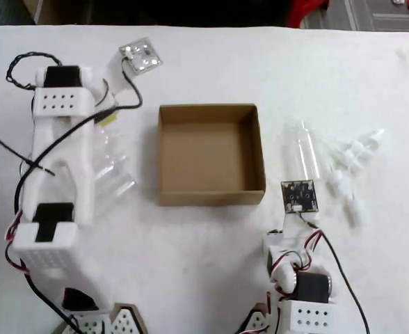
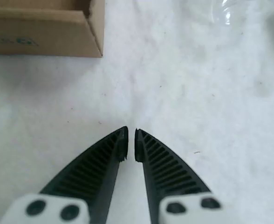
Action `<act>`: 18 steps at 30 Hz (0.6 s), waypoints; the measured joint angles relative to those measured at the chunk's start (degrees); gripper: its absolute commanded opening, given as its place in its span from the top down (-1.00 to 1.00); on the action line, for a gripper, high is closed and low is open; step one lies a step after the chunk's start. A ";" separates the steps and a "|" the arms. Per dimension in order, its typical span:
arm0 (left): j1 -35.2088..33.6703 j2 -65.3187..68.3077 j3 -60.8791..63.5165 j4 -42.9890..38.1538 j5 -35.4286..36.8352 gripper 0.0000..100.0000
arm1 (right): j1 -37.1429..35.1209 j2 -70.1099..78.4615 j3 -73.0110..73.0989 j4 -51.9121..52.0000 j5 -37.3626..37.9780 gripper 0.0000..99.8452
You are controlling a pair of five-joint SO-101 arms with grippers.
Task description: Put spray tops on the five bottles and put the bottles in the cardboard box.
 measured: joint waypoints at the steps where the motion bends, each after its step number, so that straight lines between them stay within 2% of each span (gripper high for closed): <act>1: -0.26 0.53 0.00 -0.70 -1.67 0.69 | 0.00 0.00 0.00 0.00 0.00 0.97; 8: -2.29 2.90 0.00 -10.99 -2.90 0.69 | 0.00 0.00 0.00 0.00 0.00 0.97; 18: -3.08 17.32 -8.00 -13.10 -6.59 0.69 | 0.00 0.00 0.00 0.00 0.00 0.97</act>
